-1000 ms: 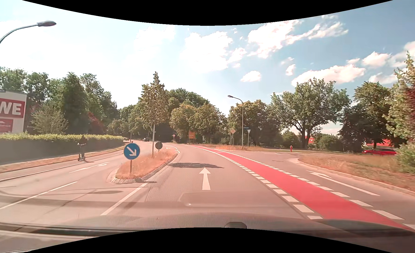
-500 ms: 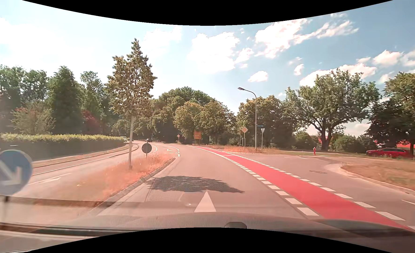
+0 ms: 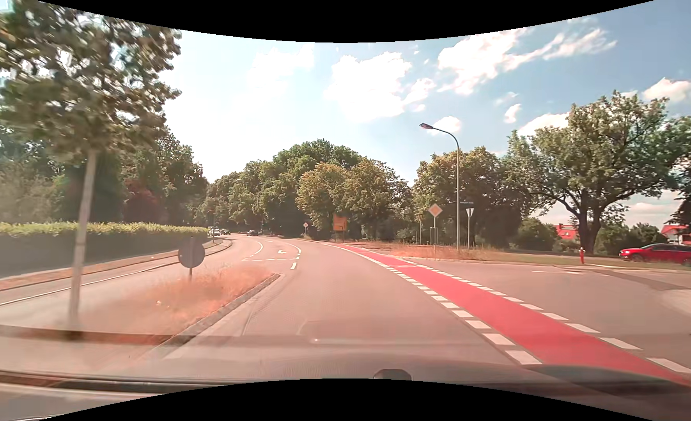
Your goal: Follow the waypoints while adhering to traffic rules and regulations
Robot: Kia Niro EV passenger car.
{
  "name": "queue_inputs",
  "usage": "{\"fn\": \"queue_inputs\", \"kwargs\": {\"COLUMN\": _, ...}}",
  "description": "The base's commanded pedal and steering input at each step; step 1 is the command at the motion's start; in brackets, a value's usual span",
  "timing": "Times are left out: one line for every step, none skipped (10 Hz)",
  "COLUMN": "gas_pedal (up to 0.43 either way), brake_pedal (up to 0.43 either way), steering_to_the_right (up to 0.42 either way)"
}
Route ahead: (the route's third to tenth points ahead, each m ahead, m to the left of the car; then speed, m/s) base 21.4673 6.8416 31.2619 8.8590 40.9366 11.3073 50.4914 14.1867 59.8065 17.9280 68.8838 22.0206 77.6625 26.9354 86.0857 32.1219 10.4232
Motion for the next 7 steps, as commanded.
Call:
{"fn": "queue_inputs", "kwargs": {"gas_pedal": 0.189, "brake_pedal": 0.000, "steering_to_the_right": -0.035}}
{"fn": "queue_inputs", "kwargs": {"gas_pedal": 0.189, "brake_pedal": 0.000, "steering_to_the_right": -0.035}}
{"fn": "queue_inputs", "kwargs": {"gas_pedal": 0.189, "brake_pedal": 0.000, "steering_to_the_right": -0.036}}
{"fn": "queue_inputs", "kwargs": {"gas_pedal": 0.189, "brake_pedal": 0.000, "steering_to_the_right": -0.036}}
{"fn": "queue_inputs", "kwargs": {"gas_pedal": 0.189, "brake_pedal": 0.000, "steering_to_the_right": -0.037}}
{"fn": "queue_inputs", "kwargs": {"gas_pedal": 0.189, "brake_pedal": 0.000, "steering_to_the_right": -0.037}}
{"fn": "queue_inputs", "kwargs": {"gas_pedal": 0.189, "brake_pedal": 0.000, "steering_to_the_right": -0.037}}
